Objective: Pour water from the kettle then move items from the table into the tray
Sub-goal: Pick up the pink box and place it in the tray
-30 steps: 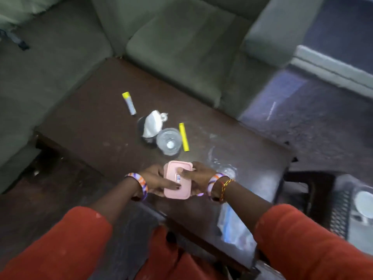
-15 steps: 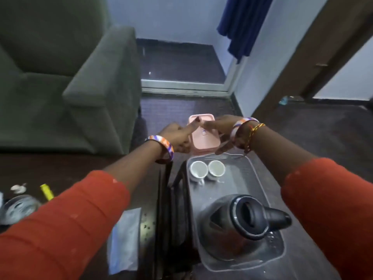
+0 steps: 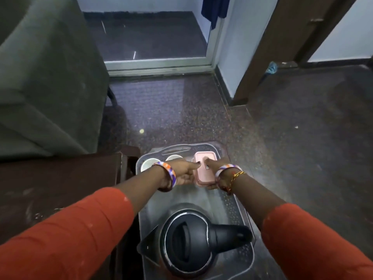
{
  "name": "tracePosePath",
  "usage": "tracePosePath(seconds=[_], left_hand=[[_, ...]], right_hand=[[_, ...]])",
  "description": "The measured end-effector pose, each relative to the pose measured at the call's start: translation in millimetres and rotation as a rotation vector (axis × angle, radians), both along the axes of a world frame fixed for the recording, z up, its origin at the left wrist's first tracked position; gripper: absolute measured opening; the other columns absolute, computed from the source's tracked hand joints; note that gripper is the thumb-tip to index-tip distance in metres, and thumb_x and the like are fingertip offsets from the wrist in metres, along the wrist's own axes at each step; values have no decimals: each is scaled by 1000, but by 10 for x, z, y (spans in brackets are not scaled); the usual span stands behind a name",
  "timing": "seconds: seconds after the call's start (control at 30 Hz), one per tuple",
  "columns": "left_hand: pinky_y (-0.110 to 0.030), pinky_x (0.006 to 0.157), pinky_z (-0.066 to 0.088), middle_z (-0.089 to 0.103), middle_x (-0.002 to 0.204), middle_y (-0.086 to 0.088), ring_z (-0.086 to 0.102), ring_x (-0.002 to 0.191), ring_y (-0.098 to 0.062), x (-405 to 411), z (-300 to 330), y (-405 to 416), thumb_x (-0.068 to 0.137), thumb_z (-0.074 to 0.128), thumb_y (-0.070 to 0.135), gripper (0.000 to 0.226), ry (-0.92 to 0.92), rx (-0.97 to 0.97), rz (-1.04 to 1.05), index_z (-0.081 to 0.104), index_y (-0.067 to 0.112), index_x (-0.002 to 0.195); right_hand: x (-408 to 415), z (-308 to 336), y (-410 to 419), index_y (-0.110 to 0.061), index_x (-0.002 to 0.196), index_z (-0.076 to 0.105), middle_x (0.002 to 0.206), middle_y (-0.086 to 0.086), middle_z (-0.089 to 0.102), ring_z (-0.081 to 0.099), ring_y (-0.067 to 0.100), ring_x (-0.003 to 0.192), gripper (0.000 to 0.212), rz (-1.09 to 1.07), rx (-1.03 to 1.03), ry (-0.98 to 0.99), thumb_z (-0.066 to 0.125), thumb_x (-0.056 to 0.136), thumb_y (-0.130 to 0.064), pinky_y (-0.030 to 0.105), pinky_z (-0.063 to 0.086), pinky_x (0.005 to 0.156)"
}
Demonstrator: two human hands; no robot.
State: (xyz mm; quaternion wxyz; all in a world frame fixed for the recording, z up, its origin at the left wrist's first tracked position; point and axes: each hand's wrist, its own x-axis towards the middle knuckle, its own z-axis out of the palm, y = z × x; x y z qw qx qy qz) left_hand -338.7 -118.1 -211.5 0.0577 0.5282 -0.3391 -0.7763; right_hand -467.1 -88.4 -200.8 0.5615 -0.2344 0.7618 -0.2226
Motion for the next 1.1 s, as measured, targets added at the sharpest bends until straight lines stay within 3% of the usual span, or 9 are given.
tracePosePath(seconds=[0.1, 0.2, 0.27, 0.33, 0.47, 0.67, 0.8, 0.87, 1.1], left_hand=[[-23, 69, 48, 70, 60, 5, 60, 70, -12, -85, -265, -6, 92, 50, 14, 18, -42, -22, -60, 59, 15, 76], [-30, 82, 48, 68, 73, 2, 62, 75, -14, -189, -411, -5, 86, 55, 10, 10, -30, -52, -63, 61, 16, 81], [-17, 65, 52, 71, 60, 7, 66, 58, -5, -232, -420, -33, 86, 52, 2, 17, 29, -27, -24, 60, 15, 80], [-11, 48, 52, 69, 47, 7, 65, 44, -2, -259, -405, -50, 89, 43, -7, 27, 84, 1, 20, 60, 12, 79], [-13, 52, 54, 69, 47, 6, 67, 53, -8, -264, -369, -18, 85, 39, -16, 34, 111, 1, 37, 59, 10, 78], [-15, 58, 53, 60, 81, -9, 57, 75, -17, -314, -258, -30, 80, 26, -24, 47, 139, -22, 143, 55, -2, 109], [-19, 64, 52, 69, 68, -6, 57, 75, -21, -325, -251, -38, 78, 31, -23, 41, 112, -24, 103, 59, 5, 83], [-25, 70, 46, 63, 88, -14, 54, 83, -25, -279, -215, -37, 80, 42, -13, 29, 20, -56, -2, 60, 8, 89], [-17, 49, 50, 54, 75, -6, 50, 63, -13, 464, 435, -67, 93, 40, 4, 23, 130, -114, 27, 53, 12, 76]], right_hand=[[17, -173, -55, 2, 123, 53, 128, 18, 57, 57, 39, 113, 46, 47, 23, 125, 54, 88, -27, 51, 49, 95], [-11, -272, -112, 4, 123, 52, 115, 18, 58, 58, 35, 101, 40, 20, 28, 80, 49, 86, -10, 35, 56, 73], [-19, -265, -142, 6, 122, 52, 101, 15, 55, 57, 29, 82, 39, 29, 14, 51, 47, 85, -4, 22, 47, 46], [-27, -258, -181, 7, 124, 50, 106, 17, 57, 60, 30, 89, 41, 104, 6, 111, 48, 85, -4, 24, 48, 56], [-15, -170, -152, 2, 128, 43, 133, 20, 54, 53, 33, 121, 50, 350, 5, 389, 59, 83, -10, 35, 44, 96], [-12, -69, -139, -1, 122, 45, 127, 22, 56, 56, 36, 117, 45, 380, -126, 633, 60, 80, -1, 36, 47, 91], [-1, 7, -84, -3, 121, 46, 125, 24, 57, 56, 39, 114, 47, 421, -129, 693, 64, 78, -6, 38, 48, 90], [22, 106, -76, -3, 120, 50, 126, 23, 56, 55, 38, 116, 40, 446, -148, 742, 60, 82, -9, 36, 47, 91], [826, 755, -399, -1, 112, 59, 119, 23, 61, 56, 36, 113, 30, 721, -417, 773, 57, 84, -9, 34, 45, 92]])
